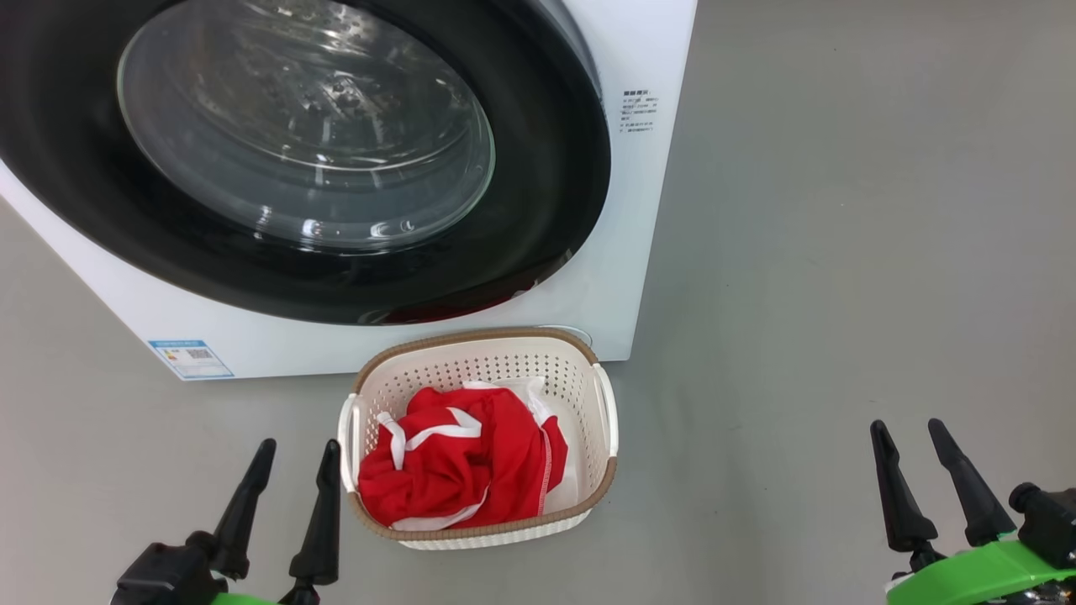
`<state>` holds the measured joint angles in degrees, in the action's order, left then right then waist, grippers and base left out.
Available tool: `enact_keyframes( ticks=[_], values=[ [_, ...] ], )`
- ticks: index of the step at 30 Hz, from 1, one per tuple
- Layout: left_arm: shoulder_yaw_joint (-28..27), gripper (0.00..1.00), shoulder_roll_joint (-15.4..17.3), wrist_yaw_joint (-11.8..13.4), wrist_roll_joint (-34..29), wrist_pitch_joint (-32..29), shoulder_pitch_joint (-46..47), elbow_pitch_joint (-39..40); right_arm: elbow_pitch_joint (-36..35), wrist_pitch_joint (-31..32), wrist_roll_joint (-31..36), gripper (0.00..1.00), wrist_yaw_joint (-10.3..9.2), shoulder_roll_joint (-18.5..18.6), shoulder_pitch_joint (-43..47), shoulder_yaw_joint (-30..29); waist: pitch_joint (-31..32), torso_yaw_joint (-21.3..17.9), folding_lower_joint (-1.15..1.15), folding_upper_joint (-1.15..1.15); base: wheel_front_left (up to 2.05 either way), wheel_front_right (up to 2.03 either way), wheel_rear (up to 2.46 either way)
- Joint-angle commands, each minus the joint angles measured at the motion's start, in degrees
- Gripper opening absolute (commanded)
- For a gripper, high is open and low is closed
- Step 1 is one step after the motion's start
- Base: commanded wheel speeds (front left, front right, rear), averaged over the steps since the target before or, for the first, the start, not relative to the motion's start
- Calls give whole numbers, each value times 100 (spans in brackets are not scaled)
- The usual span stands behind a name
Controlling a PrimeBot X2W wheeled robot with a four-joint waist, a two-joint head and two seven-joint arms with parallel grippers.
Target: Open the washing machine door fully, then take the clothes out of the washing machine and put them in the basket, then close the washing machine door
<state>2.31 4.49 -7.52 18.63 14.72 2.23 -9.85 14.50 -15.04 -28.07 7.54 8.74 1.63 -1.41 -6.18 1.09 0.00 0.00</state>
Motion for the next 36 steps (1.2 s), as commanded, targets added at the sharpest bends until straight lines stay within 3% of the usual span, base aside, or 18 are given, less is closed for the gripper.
enact_keyframes(
  ticks=[1,20,21,28,32,36],
  values=[
    [-182,100,93,3,-43,28,18,161,-152,4,67,100,-5,74,15,58,1,-10,0,0,0,0,0],
    [-219,100,66,3,-20,28,-42,113,-105,4,89,100,-5,13,37,82,89,-35,0,0,0,0,0],
    [-26,0,1,0,-5,0,-34,-3,16,1,41,0,0,-60,64,-13,89,-35,0,0,0,0,0],
    [13,0,-70,1,133,-37,-148,-344,345,34,-74,0,1,-248,57,41,94,-37,1,0,0,0,0],
    [-7,0,-60,1,443,-110,-137,-340,322,116,-337,0,1,-257,35,25,133,-40,13,0,0,0,0],
    [-23,0,-54,2,689,-167,-115,-353,318,181,-547,0,1,-265,3,12,140,-42,1,0,0,0,0]
  ],
)
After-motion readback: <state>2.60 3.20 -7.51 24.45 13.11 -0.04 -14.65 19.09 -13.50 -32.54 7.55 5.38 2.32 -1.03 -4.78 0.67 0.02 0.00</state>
